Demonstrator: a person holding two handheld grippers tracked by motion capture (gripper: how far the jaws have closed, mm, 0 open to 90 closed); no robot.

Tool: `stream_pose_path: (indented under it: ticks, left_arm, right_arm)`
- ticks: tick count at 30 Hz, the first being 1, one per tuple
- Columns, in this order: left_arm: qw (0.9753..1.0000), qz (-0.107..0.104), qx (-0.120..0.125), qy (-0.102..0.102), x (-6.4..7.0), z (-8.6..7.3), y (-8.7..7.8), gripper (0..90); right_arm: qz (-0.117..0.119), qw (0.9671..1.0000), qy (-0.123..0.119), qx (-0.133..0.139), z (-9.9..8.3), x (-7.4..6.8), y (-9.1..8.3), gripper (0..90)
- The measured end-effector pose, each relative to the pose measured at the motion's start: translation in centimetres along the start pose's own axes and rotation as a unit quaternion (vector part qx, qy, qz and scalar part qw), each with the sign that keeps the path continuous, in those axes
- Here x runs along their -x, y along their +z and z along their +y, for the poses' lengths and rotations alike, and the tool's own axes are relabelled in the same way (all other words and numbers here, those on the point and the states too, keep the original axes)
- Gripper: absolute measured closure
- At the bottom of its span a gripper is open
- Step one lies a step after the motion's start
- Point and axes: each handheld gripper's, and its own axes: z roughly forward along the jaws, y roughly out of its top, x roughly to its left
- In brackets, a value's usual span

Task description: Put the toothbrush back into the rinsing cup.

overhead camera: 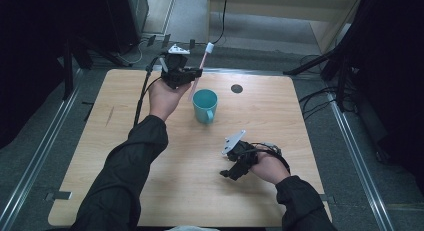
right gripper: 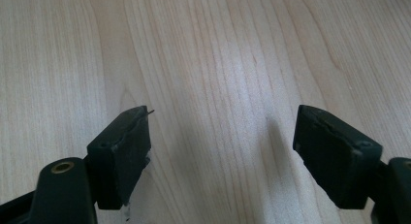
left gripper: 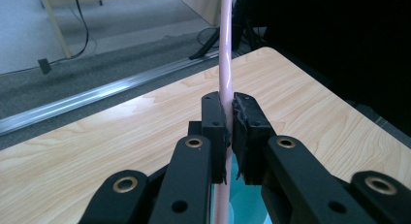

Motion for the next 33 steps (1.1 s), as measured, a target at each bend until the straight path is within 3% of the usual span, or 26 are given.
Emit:
stream_pose_path:
  ticks: [13,25,33]
  left_arm:
    - [1.0000,-0.004,-0.004,0.003,0.8,0.3,2.7,84.3]
    - [0.9998,-0.005,-0.017,0.004,1.1,-0.8,4.9,84.3]
    - [0.9996,-0.003,-0.027,-0.005,0.8,-2.1,5.6,84.3]
  right_arm:
    - [0.001,1.0000,-0.002,0.001,0.0,0.0,-0.1,21.2]
    - [0.000,1.0000,-0.003,0.002,0.0,0.0,-0.1,21.2]
    - [0.001,1.0000,-0.003,0.000,0.0,0.0,-0.1,21.2]
